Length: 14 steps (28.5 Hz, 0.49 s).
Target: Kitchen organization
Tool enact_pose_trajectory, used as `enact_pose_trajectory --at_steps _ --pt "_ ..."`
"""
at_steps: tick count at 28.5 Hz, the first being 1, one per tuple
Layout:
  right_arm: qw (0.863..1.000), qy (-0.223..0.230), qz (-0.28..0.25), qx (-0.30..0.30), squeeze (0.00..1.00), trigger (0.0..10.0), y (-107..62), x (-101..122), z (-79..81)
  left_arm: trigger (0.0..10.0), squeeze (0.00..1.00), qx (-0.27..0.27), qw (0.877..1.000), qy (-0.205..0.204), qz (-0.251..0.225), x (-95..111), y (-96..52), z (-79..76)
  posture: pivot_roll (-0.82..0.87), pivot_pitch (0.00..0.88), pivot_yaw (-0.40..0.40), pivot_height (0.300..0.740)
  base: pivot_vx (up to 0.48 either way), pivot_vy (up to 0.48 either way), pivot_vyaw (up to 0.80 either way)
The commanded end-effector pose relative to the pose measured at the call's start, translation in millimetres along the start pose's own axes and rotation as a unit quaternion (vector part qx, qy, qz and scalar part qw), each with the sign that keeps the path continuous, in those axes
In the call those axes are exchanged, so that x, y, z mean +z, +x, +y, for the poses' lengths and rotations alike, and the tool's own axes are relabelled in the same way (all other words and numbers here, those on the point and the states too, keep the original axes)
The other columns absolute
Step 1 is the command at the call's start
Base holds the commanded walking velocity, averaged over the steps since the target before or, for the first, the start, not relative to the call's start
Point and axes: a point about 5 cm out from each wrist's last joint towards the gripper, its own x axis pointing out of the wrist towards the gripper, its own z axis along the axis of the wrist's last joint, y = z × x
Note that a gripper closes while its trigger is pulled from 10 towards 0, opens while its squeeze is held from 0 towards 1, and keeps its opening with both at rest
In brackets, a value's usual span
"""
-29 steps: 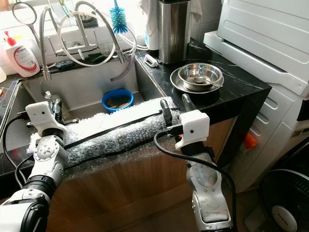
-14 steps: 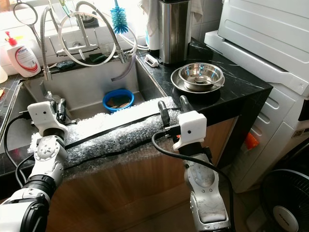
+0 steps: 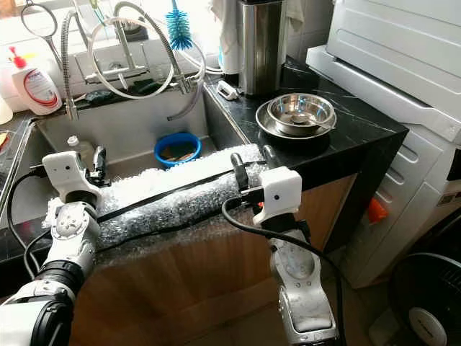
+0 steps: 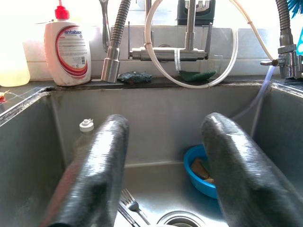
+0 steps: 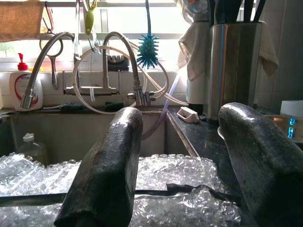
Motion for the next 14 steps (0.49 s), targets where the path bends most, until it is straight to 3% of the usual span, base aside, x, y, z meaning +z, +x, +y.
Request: enact_pose_trajectory --at_steps 1,3,4,5,7,10,13,14 --pt "1.0 -0.001 0.001 0.008 0.0 10.0 3.0 0 3.3 10.0 1.0 -0.002 1.0 -0.004 0.023 -8 -3.6 -1.8 -0.23 0.0 0.121 0.74 0.0 0.0 0.0" --pt "1.0 -0.001 0.001 0.008 0.0 10.0 3.3 0 3.3 10.0 1.0 -0.003 1.0 -0.002 0.019 -7 -3.6 -2.2 -0.23 0.0 0.121 0.74 0.0 0.0 0.0" --pt "1.0 -0.001 0.001 0.008 0.0 10.0 3.5 0 3.2 10.0 0.19 -0.003 1.0 0.002 0.012 -5 -3.2 -2.4 -0.23 0.0 0.121 0.74 0.0 0.0 0.0" --pt "1.0 -0.001 0.001 0.007 0.0 10.0 3.9 0 2.8 10.0 0.0 -0.008 1.0 0.009 -0.01 1 -1.7 -3.4 -0.23 0.0 0.121 0.74 0.0 0.0 0.0" --pt "1.0 -0.001 0.0 0.006 0.0 10.0 4.4 0 2.4 10.0 0.0 -0.014 0.999 0.016 -0.035 9 0.3 -4.8 -0.23 0.0 0.121 0.74 0.0 0.0 0.0" --pt "1.0 -0.003 -0.003 0.004 0.0 10.0 5.4 1 1.5 10.0 0.0 -0.025 0.992 0.033 -0.118 41 6.4 -7.8 -0.23 0.0 0.123 0.74 0.0 0.0 0.0" --pt "1.0 -0.004 -0.004 0.004 0.0 10.0 5.7 2 1.3 10.0 0.0 -0.028 0.989 0.037 -0.142 52 7.6 -8.5 -0.23 0.0 0.123 0.74 0.0 0.0 0.0" --pt "1.0 -0.006 -0.009 -0.003 0.0 10.0 7.1 3 -2.3 10.0 0.0 -0.049 0.975 0.071 -0.203 85 2.1 -4.0 -0.23 0.0 0.128 0.74 0.0 0.0 0.0"
